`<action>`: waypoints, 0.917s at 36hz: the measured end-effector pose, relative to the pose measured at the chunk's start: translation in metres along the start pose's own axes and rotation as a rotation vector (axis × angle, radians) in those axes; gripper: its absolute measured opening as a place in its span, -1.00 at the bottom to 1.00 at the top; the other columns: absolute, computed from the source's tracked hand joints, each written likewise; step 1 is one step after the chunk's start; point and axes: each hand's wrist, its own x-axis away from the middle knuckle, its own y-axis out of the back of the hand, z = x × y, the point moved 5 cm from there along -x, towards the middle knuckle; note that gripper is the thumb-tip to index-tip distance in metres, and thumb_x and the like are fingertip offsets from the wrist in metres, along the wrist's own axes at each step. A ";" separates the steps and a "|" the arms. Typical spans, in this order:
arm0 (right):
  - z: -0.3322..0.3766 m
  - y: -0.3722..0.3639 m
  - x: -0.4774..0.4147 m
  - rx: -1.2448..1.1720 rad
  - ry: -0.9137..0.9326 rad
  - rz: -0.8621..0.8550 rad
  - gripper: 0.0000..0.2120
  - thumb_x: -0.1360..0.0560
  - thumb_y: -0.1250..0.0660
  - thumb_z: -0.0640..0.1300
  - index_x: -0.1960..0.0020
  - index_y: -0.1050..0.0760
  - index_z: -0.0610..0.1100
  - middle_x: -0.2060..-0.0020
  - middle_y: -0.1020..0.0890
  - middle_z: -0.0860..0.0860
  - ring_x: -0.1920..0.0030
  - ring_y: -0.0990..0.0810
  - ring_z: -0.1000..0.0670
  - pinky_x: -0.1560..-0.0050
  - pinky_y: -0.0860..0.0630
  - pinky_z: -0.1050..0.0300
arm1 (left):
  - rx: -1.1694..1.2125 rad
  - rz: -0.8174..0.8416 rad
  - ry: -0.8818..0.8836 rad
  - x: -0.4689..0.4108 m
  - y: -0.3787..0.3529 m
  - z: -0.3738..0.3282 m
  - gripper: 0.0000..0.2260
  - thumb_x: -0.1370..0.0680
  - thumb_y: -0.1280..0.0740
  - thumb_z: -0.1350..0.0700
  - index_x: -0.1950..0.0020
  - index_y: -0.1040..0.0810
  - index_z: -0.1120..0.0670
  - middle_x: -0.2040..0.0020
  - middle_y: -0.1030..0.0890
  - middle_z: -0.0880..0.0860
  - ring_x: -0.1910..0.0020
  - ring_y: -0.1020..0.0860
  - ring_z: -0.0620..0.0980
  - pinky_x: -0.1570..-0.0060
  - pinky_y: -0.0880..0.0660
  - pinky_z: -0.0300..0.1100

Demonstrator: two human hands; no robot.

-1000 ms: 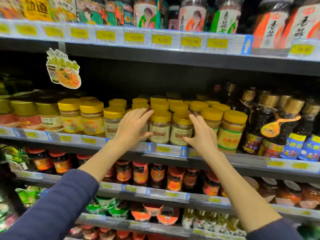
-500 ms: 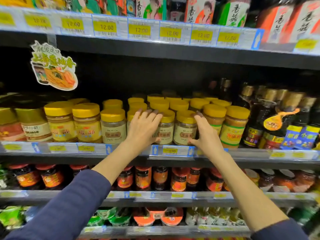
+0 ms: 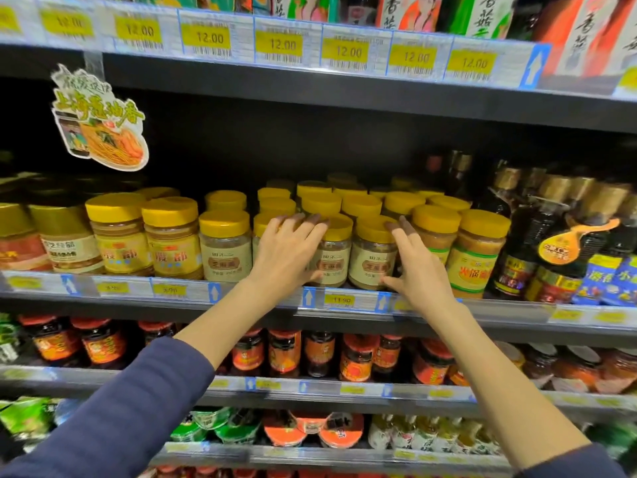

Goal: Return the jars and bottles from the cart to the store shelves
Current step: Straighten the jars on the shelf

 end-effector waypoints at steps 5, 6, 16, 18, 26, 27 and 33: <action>0.009 0.008 -0.001 -0.034 0.031 -0.042 -0.22 -0.36 -0.49 -0.01 -0.46 -0.16 -0.02 -0.48 -0.20 -0.05 0.16 -0.60 -0.10 0.20 -0.58 0.03 | -0.003 -0.022 -0.030 0.001 0.006 0.012 -0.17 -0.10 -0.60 -0.18 -0.26 -0.49 0.16 -0.16 -0.62 0.13 -0.12 -0.59 0.14 -0.16 -0.46 0.10; 0.014 0.011 -0.002 -0.036 0.039 -0.058 -0.23 -0.37 -0.48 0.01 -0.46 -0.17 -0.03 -0.46 -0.23 -0.07 0.17 -0.60 -0.11 0.21 -0.55 0.07 | -0.004 -0.032 -0.025 0.002 0.008 0.017 -0.18 -0.12 -0.59 -0.17 -0.26 -0.48 0.16 -0.16 -0.61 0.14 -0.11 -0.60 0.15 -0.17 -0.45 0.11; 0.096 0.010 -0.015 -0.184 0.326 -0.141 -0.26 -0.24 -0.57 -0.08 -0.36 -0.39 -0.14 -0.25 -0.46 -0.21 0.04 -0.60 -0.21 0.13 -0.57 -0.03 | 0.033 0.018 0.107 0.041 0.034 0.081 -0.23 -0.29 -0.44 -0.23 -0.36 -0.39 0.16 -0.27 -0.53 0.14 -0.24 -0.50 0.14 -0.34 -0.24 0.05; 0.111 0.003 -0.015 -0.156 0.396 -0.203 -0.25 -0.16 -0.62 -0.09 -0.29 -0.46 -0.20 -0.15 -0.54 -0.24 -0.05 -0.58 -0.27 0.06 -0.56 -0.07 | 0.032 0.029 0.133 0.050 0.037 0.093 -0.21 -0.27 -0.50 -0.19 -0.38 -0.38 0.17 -0.28 -0.52 0.16 -0.26 -0.49 0.16 -0.36 -0.25 0.11; 0.142 -0.017 -0.026 -0.018 0.450 -0.169 -0.22 -0.13 -0.63 0.01 -0.26 -0.46 -0.20 -0.06 -0.60 -0.16 -0.03 -0.60 -0.20 -0.03 -0.52 -0.09 | -0.024 0.139 0.102 0.066 0.039 0.132 -0.16 -0.28 -0.51 -0.17 -0.44 -0.30 0.14 -0.36 -0.45 0.16 -0.36 -0.40 0.17 -0.42 -0.13 0.15; 0.145 -0.019 -0.026 -0.001 0.440 -0.154 -0.22 -0.13 -0.62 0.02 -0.26 -0.46 -0.19 -0.04 -0.61 -0.14 -0.01 -0.61 -0.19 -0.02 -0.52 -0.08 | -0.014 0.161 0.095 0.068 0.036 0.134 -0.16 -0.34 -0.47 -0.19 -0.49 -0.22 0.10 -0.43 -0.37 0.12 -0.43 -0.31 0.13 -0.46 -0.03 0.10; 0.153 -0.030 -0.023 0.091 0.389 -0.149 -0.24 -0.09 -0.63 0.02 -0.22 -0.48 -0.19 0.02 -0.60 -0.12 0.05 -0.60 -0.18 -0.12 -0.49 -0.12 | -0.129 0.148 -0.037 0.066 0.028 0.137 -0.13 -0.16 -0.56 -0.20 -0.37 -0.41 0.12 -0.27 -0.55 0.12 -0.24 -0.52 0.14 -0.32 -0.26 0.23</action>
